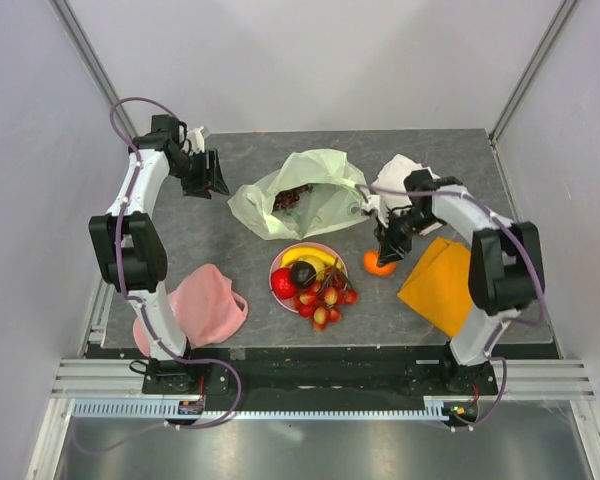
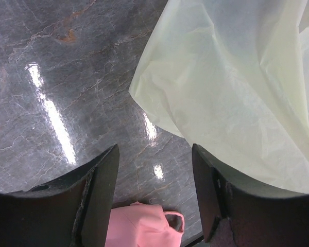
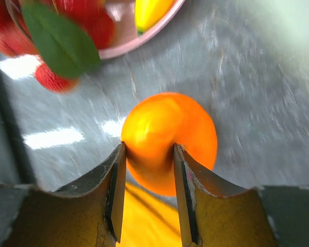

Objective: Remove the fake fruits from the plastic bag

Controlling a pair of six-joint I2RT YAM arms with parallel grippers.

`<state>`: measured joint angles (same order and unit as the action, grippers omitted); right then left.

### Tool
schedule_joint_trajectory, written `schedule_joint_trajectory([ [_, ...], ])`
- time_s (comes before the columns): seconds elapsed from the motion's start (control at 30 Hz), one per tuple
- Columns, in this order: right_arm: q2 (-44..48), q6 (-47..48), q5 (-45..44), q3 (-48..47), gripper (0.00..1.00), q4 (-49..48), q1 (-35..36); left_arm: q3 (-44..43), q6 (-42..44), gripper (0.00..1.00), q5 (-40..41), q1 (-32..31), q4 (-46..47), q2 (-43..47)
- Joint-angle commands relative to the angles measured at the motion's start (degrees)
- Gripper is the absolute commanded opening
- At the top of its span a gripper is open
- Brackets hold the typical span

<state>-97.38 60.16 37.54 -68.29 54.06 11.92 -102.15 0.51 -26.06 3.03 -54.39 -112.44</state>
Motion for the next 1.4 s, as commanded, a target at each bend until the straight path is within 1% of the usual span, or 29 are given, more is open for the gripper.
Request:
schedule_joint_trajectory([
  [0.0, -16.9, 2.5, 15.18, -11.2, 0.39, 25.68, -5.94, -0.77, 2.21, 0.66, -0.3, -0.39, -0.19, 1.61],
  [0.03, -19.4, 2.24, 18.68, -13.16, 0.39, 27.22, -6.99, -0.86, 2.04, 0.66, -0.56, -0.48, -0.28, 1.53],
  [0.07, -21.95, 2.33, 19.67, -16.66, 0.4, 29.32, -8.92, -0.86, 2.04, 0.66, -0.57, -0.48, -0.28, 1.53],
  [0.1, -25.89, -0.54, 19.94, -18.0, 0.4, 29.61, -9.72, -0.69, 2.12, 0.66, -0.83, -0.48, -0.28, 1.53],
  [0.2, -29.52, -2.68, 20.21, -21.53, 0.41, 29.52, -11.75, -0.33, 2.12, 0.66, -0.66, -0.48, -0.28, 1.61],
  [0.27, -29.79, -4.25, 17.41, -23.19, 0.43, 28.56, -13.77, -0.07, 2.12, 0.66, -0.65, -0.48, -0.28, 1.7],
  [0.3, -28.4, -9.31, 16.78, -23.03, 0.46, 24.38, -14.12, -0.16, 2.12, 0.66, -0.65, -0.48, -0.28, 1.7],
  [0.33, -27.17, -11.62, 16.17, -22.68, 0.5, 21.9, -14.38, 0.02, 2.21, 0.66, -0.65, -0.48, -0.19, 1.7],
  [0.37, -25.85, -15.39, 13.73, -21.28, 0.6, 18.74, -14.82, -0.07, 2.12, 0.66, -0.57, -0.39, -0.19, 1.61],
  [0.4, -22.97, -18.03, 12.48, -20.49, 0.64, 12.53, -15.0, -0.07, 2.12, 0.66, -0.65, -0.48, -0.02, 1.61],
  [0.43, -21.72, -21.89, 11.17, -19.87, 0.68, 9.95, -15.17, -0.16, 2.12, 0.66, -0.65, -0.48, 0.07, 1.35],
  [0.47, -20.58, -23.67, 9.85, -18.91, 0.98, 7.75, -15.17, -0.16, 2.04, 0.66, -0.74, -0.48, 0.07, 1.26],
  [0.5, -18.48, -25.6, 7.14, -18.46, 0.98, 3.37, -15.17, -0.33, 1.86, 0.66, -0.83, -0.48, -0.1, 1.09],
  [0.57, -16.79, -29.73, 5.71, -17.58, 0.98, 0.79, -15.35, -0.59, 1.86, 0.66, -1.01, -0.48, -0.01, 0.82],
  [0.63, -13.2, -36.13, -0.34, -15.92, 0.98, -6.14, -15.35, -1.03, 1.77, 0.66, -1.18, -0.57, -0.01, 0.56],
  [0.73, -9.06, -37.48, -4.66, -13.8, 0.98, -10.98, -15.09, -1.3, 1.68, 0.66, -1.36, -0.57, -0.01, 0.12],
  [0.83, -4.93, -36.87, -4.32, -12.22, 0.98, -13.01, -15.0, -1.56, 1.6, 0.66, -1.53, -0.65, -0.01, -0.32],
  [0.9, -0.81, -33.72, -3.18, -11.25, 0.98, -13.72, -14.82, -1.74, 1.6, 0.66, -1.62, -0.74, 0.07, -0.5],
  [1.0, 7.71, -27.57, -2.47, -4.24, 0.98, -19.07, -12.98, -1.91, 1.51, 0.66, -1.53, -0.92, 0.25, -0.67],
  [1.03, 10.08, -26.86, -6.47, 1.0, 0.98, -21.17, -9.85, -1.91, 1.51, 0.66, -1.62, -0.92, 0.25, -0.67],
  [1.07, 13.85, -25.63, -8.43, 3.4, 0.98, -24.06, -8.07, -1.91, 1.51, 0.66, -1.62, -0.92, 0.34, -0.67],
  [1.1, 15.37, -21.18, -10.27, 5.17, 0.98, -24.18, -5.97, -2.0, 1.51, 0.66, -1.53, -1.09, 0.43, -0.76],
  [1.13, 16.86, -18.09, -12.82, 8.93, 0.98, -24.27, -1.16, -2.09, 1.51, 0.66, -1.53, -1.18, 0.43, -0.67],
  [1.17, 20.97, -16.84, -18.41, 11.58, 0.98, -29.05, 1.15, -2.09, 1.59, 0.66, -1.36, -1.18, 0.43, -0.67],
  [1.2, 23.27, -17.27, -21.34, 14.65, 0.98, -33.19, 2.74, -2.09, 1.51, 0.66, -1.53, -1.44, 0.51, -0.5],
  [1.23, 24.94, -17.88, -22.93, 19.46, 0.98, -37.15, 4.58, -2.09, 1.59, 0.66, -1.53, -1.36, 0.34, -0.32],
  [1.27, 26.09, -18.06, -24.52, 20.73, 0.98, -41.36, 4.95, -2.09, 1.51, 0.66, -1.62, -1.36, 0.34, -0.23],
  [1.33, 23.75, -22.44, -26.8, 19.7, 0.98, -42.28, 5.39, -2.0, 1.42, 0.66, -1.62, -1.36, 0.34, 0.12],
  [1.37, 19.38, -24.46, -28.47, 18.3, 0.98, -41.59, 5.39, -1.91, 1.42, 0.66, -1.71, -1.36, 0.34, 0.21],
])
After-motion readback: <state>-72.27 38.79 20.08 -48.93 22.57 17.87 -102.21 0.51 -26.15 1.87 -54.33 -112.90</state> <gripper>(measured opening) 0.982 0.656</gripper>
